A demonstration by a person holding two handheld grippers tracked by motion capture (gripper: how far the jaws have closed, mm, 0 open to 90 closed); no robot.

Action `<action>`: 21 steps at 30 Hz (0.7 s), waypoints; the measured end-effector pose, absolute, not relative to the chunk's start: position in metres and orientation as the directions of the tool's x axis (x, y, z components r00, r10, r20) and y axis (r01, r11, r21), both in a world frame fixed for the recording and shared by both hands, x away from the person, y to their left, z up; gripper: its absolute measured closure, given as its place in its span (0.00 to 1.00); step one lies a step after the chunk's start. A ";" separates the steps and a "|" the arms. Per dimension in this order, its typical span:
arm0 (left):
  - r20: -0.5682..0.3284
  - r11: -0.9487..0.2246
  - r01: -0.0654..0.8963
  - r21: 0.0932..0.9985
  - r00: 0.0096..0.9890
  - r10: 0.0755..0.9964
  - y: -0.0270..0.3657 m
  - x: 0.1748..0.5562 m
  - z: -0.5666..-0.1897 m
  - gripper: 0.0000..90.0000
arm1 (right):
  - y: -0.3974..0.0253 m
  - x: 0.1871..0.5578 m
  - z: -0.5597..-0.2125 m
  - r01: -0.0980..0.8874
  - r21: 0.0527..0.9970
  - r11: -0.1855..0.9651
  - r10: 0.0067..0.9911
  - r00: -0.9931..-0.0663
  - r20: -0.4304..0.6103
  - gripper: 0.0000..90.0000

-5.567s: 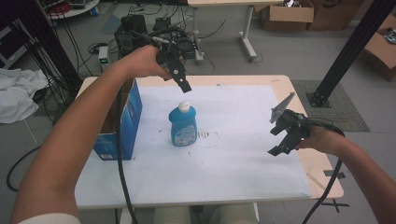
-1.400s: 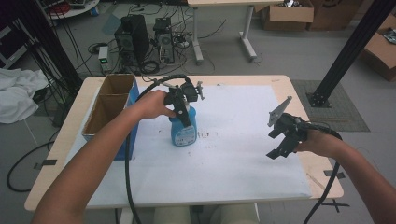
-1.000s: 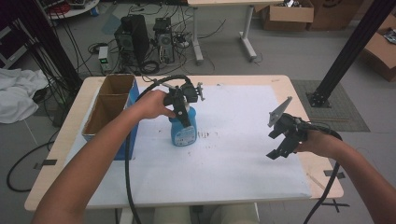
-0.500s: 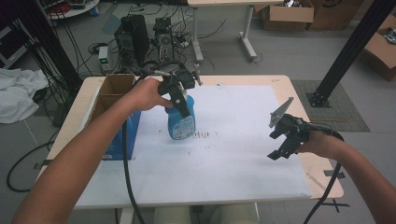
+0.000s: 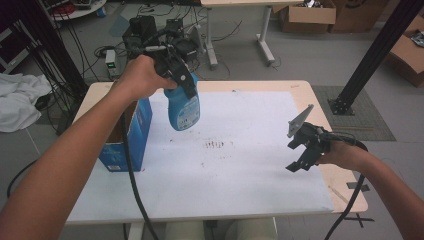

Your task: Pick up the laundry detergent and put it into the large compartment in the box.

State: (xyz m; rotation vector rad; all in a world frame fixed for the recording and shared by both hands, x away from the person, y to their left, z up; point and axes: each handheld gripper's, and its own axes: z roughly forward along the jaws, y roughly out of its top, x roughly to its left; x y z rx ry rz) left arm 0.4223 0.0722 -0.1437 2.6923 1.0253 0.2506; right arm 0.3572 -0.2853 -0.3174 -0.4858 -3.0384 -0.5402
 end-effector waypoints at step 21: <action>0.092 -0.301 0.888 0.349 0.287 0.954 0.152 0.394 -0.068 0.42 | -0.277 0.355 -0.308 0.234 0.370 0.899 0.237 -0.971 0.037 0.18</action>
